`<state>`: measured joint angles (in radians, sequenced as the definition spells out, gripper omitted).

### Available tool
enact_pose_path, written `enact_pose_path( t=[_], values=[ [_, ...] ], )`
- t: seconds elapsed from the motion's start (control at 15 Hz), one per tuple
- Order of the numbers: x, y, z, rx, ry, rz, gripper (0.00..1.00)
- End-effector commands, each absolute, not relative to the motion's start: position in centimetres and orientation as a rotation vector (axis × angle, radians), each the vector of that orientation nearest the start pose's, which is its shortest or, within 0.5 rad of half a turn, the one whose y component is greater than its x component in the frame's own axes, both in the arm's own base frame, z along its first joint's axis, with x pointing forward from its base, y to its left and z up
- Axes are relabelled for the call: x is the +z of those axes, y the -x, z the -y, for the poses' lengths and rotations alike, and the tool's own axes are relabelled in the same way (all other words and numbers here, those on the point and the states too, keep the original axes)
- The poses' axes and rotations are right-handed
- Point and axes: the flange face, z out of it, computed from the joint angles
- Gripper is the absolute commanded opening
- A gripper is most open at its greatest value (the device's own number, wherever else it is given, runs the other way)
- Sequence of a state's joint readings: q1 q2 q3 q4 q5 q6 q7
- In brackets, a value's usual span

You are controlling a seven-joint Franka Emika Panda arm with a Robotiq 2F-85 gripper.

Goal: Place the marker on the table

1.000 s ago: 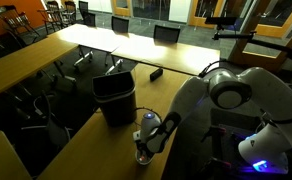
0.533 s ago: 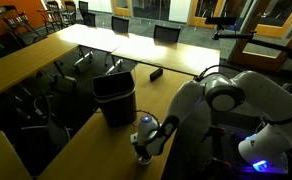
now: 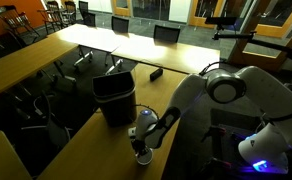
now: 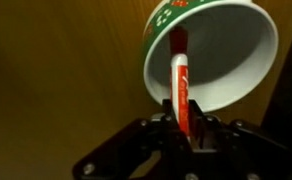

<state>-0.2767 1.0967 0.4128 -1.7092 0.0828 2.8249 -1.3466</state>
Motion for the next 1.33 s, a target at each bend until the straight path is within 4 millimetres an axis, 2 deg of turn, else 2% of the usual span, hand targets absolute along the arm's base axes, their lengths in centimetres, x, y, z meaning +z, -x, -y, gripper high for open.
enact_pose_path(
  t=[0.0,0.33,0.53,0.67,0.87,1.07,1.27],
  values=[
    [4.2,-62.7,-6.3,-0.398,2.366,1.546,0.05],
    [9.1,-61.8,-3.9,-0.326,2.474,1.491,0.05],
    [11.6,-60.9,-1.5,-0.295,2.542,1.455,0.05],
    [12.6,-60.6,0.6,-0.313,2.579,1.447,0.05],
    [11.7,-60.4,4.0,-0.327,2.623,1.436,0.05],
    [8.7,-59.9,7.1,-0.267,2.705,1.435,0.05],
    [5.3,-59.1,8.4,-0.143,2.739,1.466,0.05]
  ],
)
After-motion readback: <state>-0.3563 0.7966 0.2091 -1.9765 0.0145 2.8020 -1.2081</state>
